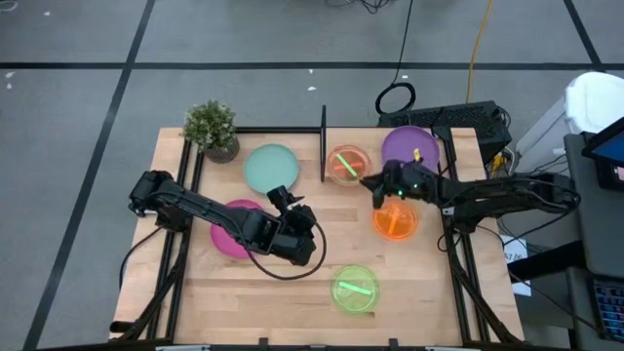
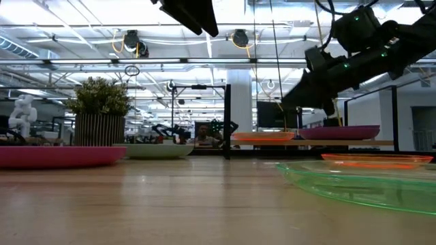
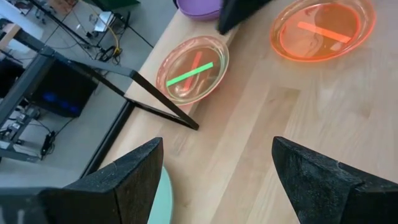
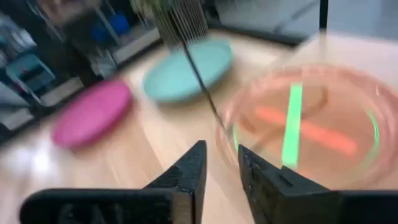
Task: Place and stack plates onto a shelf
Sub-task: Stack the left small green plate on top of the small pink plate
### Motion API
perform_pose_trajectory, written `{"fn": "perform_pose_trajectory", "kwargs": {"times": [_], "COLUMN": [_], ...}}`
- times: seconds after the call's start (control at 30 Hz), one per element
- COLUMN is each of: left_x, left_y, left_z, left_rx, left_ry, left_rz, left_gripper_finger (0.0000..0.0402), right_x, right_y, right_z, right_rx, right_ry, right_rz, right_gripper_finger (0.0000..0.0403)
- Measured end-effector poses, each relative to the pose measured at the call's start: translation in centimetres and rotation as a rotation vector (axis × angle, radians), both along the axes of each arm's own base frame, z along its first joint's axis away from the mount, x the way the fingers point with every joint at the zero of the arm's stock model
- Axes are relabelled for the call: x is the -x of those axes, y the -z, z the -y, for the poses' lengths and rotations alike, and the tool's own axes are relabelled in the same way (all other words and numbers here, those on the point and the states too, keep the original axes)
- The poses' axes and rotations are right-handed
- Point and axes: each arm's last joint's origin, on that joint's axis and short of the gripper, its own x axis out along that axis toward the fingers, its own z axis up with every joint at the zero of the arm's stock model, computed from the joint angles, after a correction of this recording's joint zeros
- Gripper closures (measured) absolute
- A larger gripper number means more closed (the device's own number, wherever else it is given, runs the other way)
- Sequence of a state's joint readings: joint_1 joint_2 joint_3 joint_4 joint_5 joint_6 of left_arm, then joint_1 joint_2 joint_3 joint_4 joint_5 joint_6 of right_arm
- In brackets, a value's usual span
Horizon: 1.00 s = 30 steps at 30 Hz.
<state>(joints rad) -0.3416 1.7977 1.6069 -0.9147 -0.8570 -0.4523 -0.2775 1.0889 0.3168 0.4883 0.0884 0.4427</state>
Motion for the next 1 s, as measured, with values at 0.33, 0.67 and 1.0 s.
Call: {"fn": "perform_pose_trajectory", "kwargs": {"times": [0.33,0.67,1.0], "left_x": [-0.1,-0.2,-0.3], "left_y": [0.6,0.6,0.6], "left_z": [-0.6,-1.2,-1.7], "left_rx": [0.019,0.023,0.007], "left_ry": [-0.046,-0.067,-0.062], "left_rz": [0.013,0.021,0.000], "left_gripper_finger": [0.0096,0.0096,0.0096], "right_x": [-2.5,-4.5,-5.2], "right_y": [0.3,3.3,4.1], "right_z": [-1.5,-1.2,-0.1], "right_rx": [0.186,0.416,0.577], "right_ry": [-0.084,-0.168,-0.017], "right_rz": [-0.331,-0.521,-0.575], "right_gripper_finger": [0.0398,0.0402,0.0403]}}
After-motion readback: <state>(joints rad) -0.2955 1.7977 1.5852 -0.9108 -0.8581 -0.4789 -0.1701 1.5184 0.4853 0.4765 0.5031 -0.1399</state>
